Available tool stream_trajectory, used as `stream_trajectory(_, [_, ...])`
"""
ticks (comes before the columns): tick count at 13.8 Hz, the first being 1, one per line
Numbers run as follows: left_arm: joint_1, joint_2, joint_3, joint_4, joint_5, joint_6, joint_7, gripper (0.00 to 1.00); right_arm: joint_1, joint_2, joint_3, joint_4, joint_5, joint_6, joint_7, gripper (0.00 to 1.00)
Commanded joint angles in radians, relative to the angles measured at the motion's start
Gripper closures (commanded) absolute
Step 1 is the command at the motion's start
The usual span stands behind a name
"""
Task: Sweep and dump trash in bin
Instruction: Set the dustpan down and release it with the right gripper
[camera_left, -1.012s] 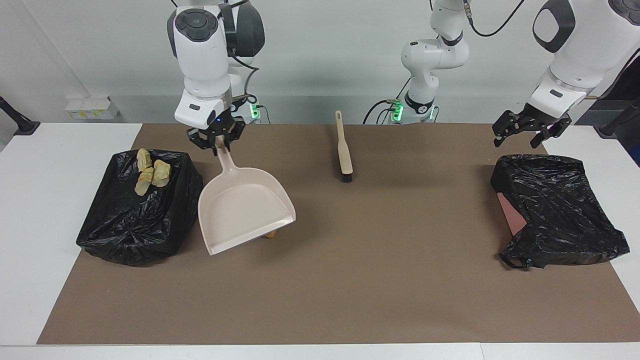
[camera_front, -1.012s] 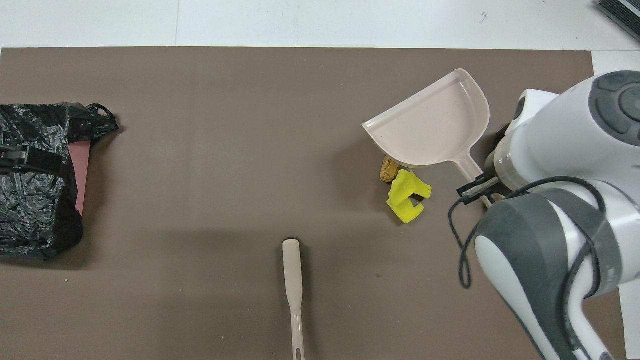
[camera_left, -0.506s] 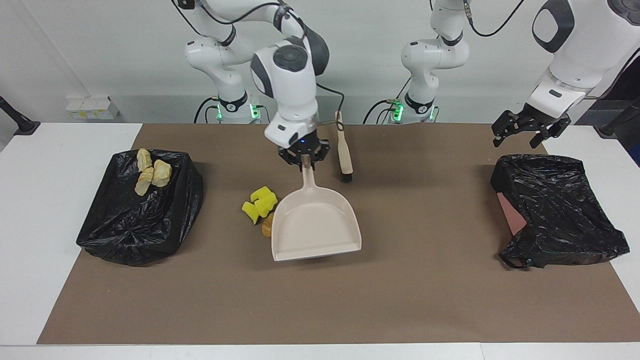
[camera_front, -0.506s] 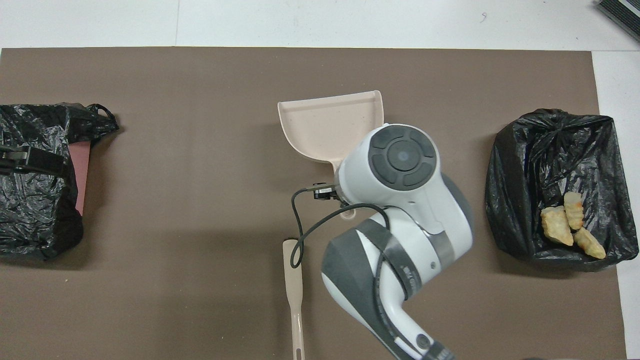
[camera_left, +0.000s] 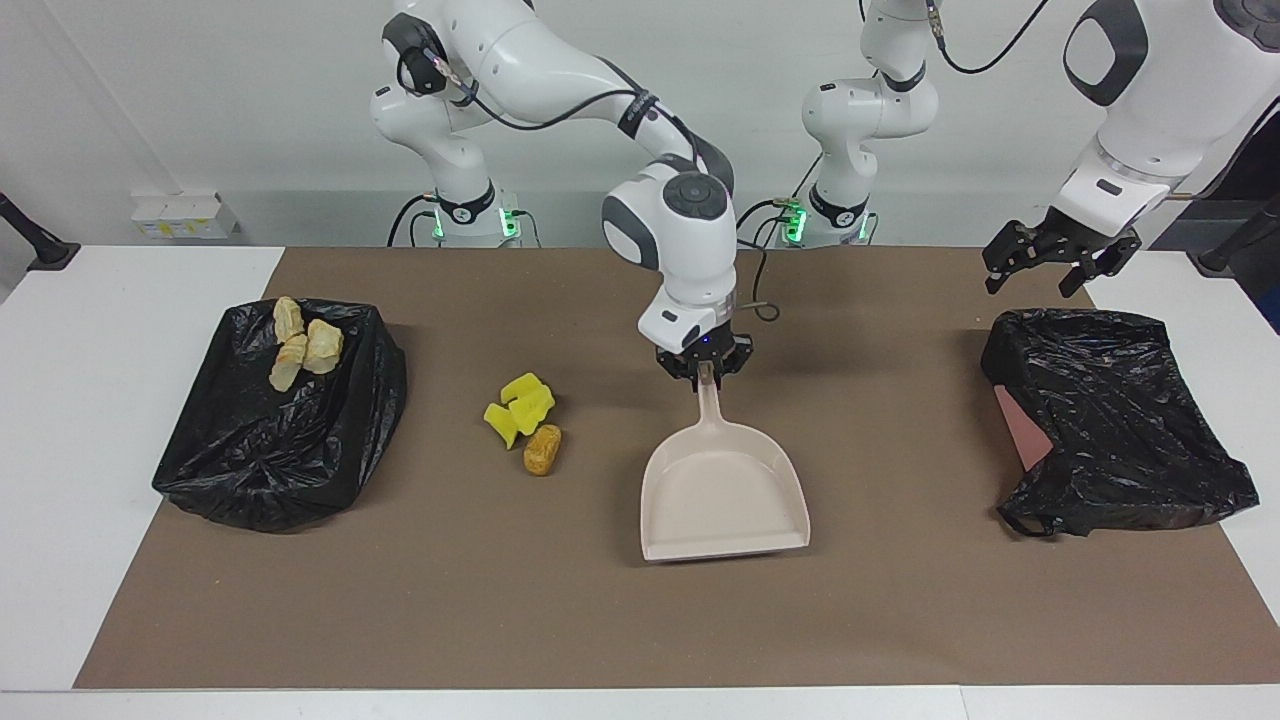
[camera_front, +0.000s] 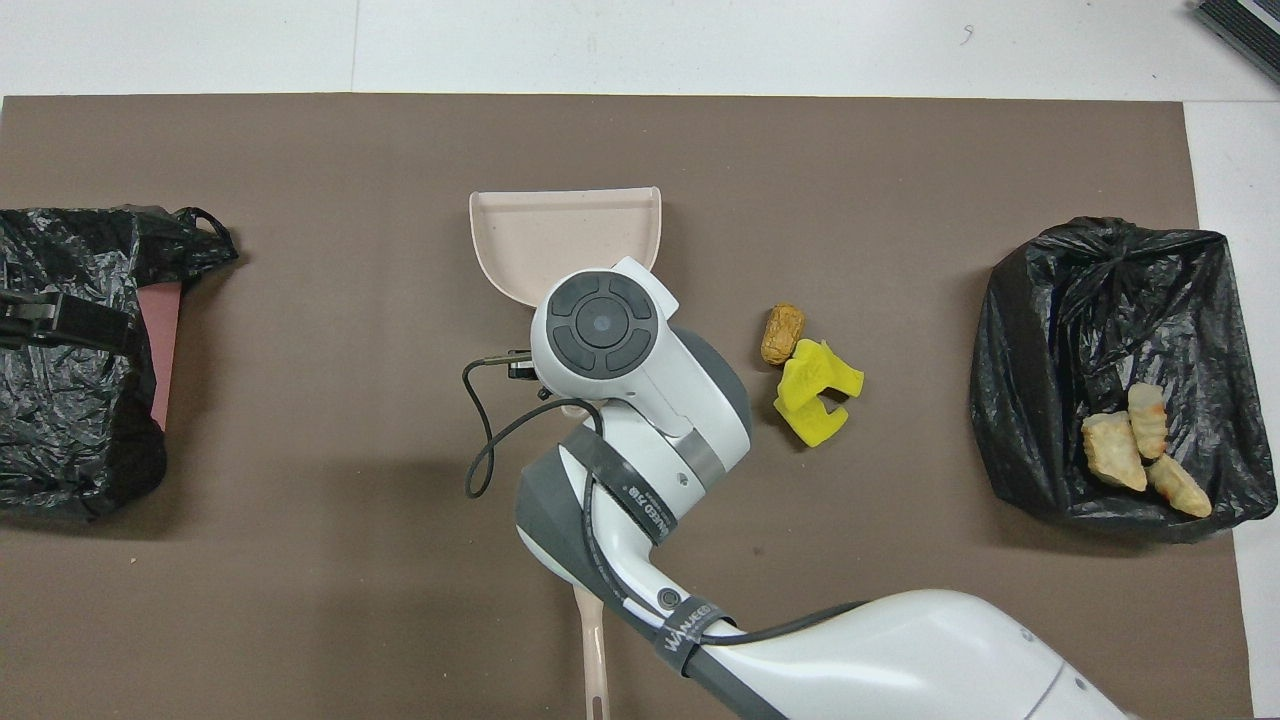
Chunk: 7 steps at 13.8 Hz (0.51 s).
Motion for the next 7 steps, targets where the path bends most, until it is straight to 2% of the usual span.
stream_trajectory(1, [0.004, -0.005, -0.005, 0.000, 0.008, -0.013, 0.016, 0.00, 0.006, 0.035, -0.002, 0.030, -0.018, 0.042, 0.022, 0.86])
stream_trajectory(2, [0.006, -0.005, -0.004, 0.000, 0.003, -0.011, 0.015, 0.00, 0.004, 0.039, -0.002, 0.015, -0.020, 0.054, 0.022, 0.76])
stream_trajectory(3, [0.006, -0.005, -0.004, 0.000, -0.009, -0.009, 0.013, 0.00, 0.001, 0.037, -0.002, -0.003, -0.021, 0.073, 0.016, 0.71])
stream_trajectory(4, [0.006, -0.003, -0.004, 0.002, -0.014, -0.012, 0.010, 0.00, 0.001, 0.036, -0.002, -0.004, -0.029, 0.062, 0.008, 0.57])
stream_trajectory(5, [0.006, -0.003, -0.004, 0.000, -0.015, -0.013, 0.010, 0.00, 0.006, 0.033, -0.004, -0.007, -0.044, 0.058, -0.001, 0.21])
stream_trajectory(6, [0.003, 0.000, -0.004, 0.002, -0.015, -0.013, 0.007, 0.00, -0.009, 0.013, -0.001, -0.034, -0.053, 0.050, -0.036, 0.00])
stream_trajectory(7, [0.001, 0.008, -0.004, 0.002, -0.015, -0.009, 0.004, 0.00, -0.011, -0.038, 0.001, -0.063, -0.047, 0.036, -0.067, 0.00])
